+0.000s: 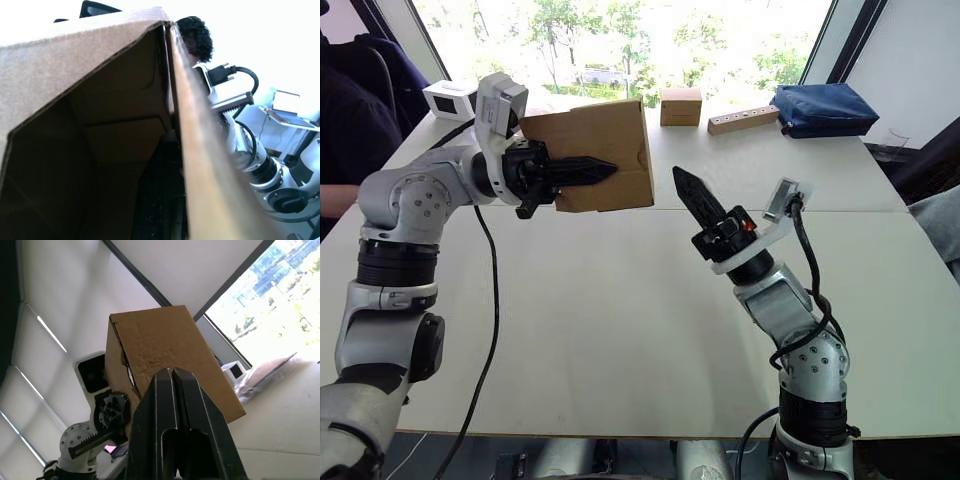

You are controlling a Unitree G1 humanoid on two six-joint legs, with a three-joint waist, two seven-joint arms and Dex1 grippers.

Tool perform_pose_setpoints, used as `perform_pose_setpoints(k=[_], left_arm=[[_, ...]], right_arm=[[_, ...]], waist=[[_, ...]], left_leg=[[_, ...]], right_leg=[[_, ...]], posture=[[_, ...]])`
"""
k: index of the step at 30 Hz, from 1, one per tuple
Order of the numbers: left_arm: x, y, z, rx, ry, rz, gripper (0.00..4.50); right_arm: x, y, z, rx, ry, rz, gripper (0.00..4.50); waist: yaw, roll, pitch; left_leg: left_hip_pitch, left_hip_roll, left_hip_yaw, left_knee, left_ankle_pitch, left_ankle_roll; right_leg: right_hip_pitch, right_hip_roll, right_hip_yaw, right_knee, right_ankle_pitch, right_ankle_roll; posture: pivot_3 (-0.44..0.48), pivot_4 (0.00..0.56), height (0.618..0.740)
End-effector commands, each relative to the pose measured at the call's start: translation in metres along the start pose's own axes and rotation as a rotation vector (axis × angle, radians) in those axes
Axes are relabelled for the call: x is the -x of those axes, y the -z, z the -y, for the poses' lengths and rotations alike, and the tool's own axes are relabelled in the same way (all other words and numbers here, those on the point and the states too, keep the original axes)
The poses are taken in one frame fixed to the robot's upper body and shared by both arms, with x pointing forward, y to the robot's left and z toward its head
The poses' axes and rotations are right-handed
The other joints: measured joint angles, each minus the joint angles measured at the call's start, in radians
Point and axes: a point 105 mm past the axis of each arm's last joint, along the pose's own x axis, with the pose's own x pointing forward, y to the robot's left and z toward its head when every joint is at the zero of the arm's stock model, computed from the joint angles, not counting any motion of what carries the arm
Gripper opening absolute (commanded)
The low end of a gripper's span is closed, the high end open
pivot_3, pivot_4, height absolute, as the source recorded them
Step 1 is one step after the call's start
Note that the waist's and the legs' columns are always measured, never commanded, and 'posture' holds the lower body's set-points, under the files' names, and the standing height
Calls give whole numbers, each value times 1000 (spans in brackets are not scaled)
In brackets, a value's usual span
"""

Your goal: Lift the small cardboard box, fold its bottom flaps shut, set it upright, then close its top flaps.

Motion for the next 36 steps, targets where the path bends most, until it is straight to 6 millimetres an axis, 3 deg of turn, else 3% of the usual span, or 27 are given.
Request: perform_pose_setpoints(k=[1, 8, 16, 24, 30, 34, 36], left_arm=[[-3, -11, 8, -43, 36, 10, 0], [-5, -6, 12, -31, 55, -8, 0], [-9, 2, 15, -8, 78, -41, 0], [-10, 7, 14, -12, 77, -72, 0], [-2, 17, 9, -145, 47, -349, 0], [7, 27, -3, -355, 56, -698, 0], [12, 34, -11, -401, 61, -893, 0]], right_arm=[[-11, -2, -12, 44, -58, -7, 23], [-24, 9, -21, 59, -120, -62, 23], [-21, 37, -28, 52, -179, -207, 23], [-19, 49, -31, 52, -187, -245, 23], [22, 30, -8, 161, -26, -298, 23], [65, 17, 3, 256, 53, -470, 23], [77, 9, 8, 317, 84, -536, 23]], waist=[[1, 0, 0], [1, 0, 0], [1, 0, 0], [1, 0, 0], [6, 0, 0], [7, 0, 0], [9, 0, 0]], left_leg=[[0, 0, 0, 0, 0, 0], [0, 0, 0, 0, 0, 0], [0, 0, 0, 0, 0, 0], [0, 0, 0, 0, 0, 0], [-1, -1, 0, 0, 0, 0], [-2, -2, 1, 0, -1, 2], [-1, -2, 2, 0, -1, 2]], right_leg=[[0, 0, 0, 0, 0, 0], [0, 0, 0, 0, 0, 0], [0, 0, 0, 0, 0, 0], [0, 0, 0, 0, 0, 0], [0, 0, 0, -1, 0, 0], [0, -1, 1, -3, -1, -1], [0, -1, 1, -4, -1, -2]], posture=[[0, 150, 740], [0, 150, 740], [0, 150, 740], [0, 150, 740], [0, 150, 740], [0, 150, 740], [0, 150, 740]])
